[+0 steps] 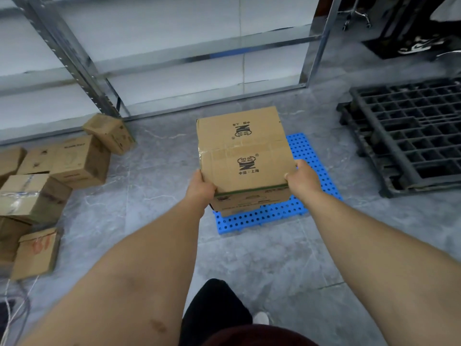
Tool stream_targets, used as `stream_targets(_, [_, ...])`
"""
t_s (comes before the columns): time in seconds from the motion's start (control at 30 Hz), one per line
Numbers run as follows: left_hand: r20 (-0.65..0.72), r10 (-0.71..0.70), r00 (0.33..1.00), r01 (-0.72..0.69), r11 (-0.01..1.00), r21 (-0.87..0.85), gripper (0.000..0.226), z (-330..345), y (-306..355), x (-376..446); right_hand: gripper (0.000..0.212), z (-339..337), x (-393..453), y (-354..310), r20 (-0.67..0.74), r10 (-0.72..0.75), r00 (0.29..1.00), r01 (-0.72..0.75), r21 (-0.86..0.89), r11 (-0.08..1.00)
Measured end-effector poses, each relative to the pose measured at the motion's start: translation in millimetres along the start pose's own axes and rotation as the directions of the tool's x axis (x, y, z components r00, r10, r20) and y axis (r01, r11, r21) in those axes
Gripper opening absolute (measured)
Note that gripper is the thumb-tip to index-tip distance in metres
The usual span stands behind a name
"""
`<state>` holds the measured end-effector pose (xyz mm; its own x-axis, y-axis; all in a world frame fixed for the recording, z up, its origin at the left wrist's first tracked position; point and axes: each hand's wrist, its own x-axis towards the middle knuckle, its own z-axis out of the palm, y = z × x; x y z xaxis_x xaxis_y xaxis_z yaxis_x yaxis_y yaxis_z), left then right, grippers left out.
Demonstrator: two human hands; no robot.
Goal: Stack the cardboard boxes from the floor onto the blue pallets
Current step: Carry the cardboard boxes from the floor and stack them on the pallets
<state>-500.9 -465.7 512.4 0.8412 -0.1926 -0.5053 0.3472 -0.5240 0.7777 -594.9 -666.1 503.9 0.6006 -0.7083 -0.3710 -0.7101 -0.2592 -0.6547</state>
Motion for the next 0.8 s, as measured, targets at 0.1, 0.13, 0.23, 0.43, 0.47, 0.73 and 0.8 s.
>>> stream_targets(0.1, [0.016, 0.008, 1.0, -0.008, 1.0, 0.007, 0.049, 32, 18, 11, 0.025, -19, 30, 16, -0.008, -0.009, 1.0, 0.009, 0.004, 1.0])
stream_targets(0.13, [0.02, 0.005, 1.0, -0.005, 1.0, 0.011, 0.052, 44, 23, 17, 0.026, -24, 42, 21, -0.012, -0.005, 1.0, 0.005, 0.003, 1.0])
stream_targets(0.23, [0.038, -0.001, 0.999, 0.0, 1.0, 0.026, 0.059, 81, 41, 44, 0.026, -40, 84, 35, -0.031, 0.019, 0.999, -0.018, 0.025, 1.0])
stream_targets(0.43, [0.03, -0.094, 0.995, 0.091, 0.992, 0.084, 0.058, 163, 69, 89, 0.028, -76, 169, 61, -0.028, 0.066, 0.997, -0.067, -0.062, 0.996])
stream_targets(0.47, [0.032, -0.105, 0.994, 0.102, 0.991, 0.089, 0.058, 176, 73, 95, 0.03, -81, 183, 67, -0.017, 0.067, 0.998, -0.068, -0.076, 0.995])
stream_targets(0.73, [0.012, -0.18, 0.984, 0.175, 0.97, 0.167, 0.059, 262, 94, 148, 0.043, -96, 278, 116, 0.059, 0.115, 0.992, -0.111, -0.059, 0.992])
stream_targets(0.8, [0.001, -0.172, 0.985, 0.169, 0.969, 0.18, 0.059, 282, 95, 167, 0.043, -90, 304, 129, 0.077, 0.112, 0.991, -0.109, -0.034, 0.993])
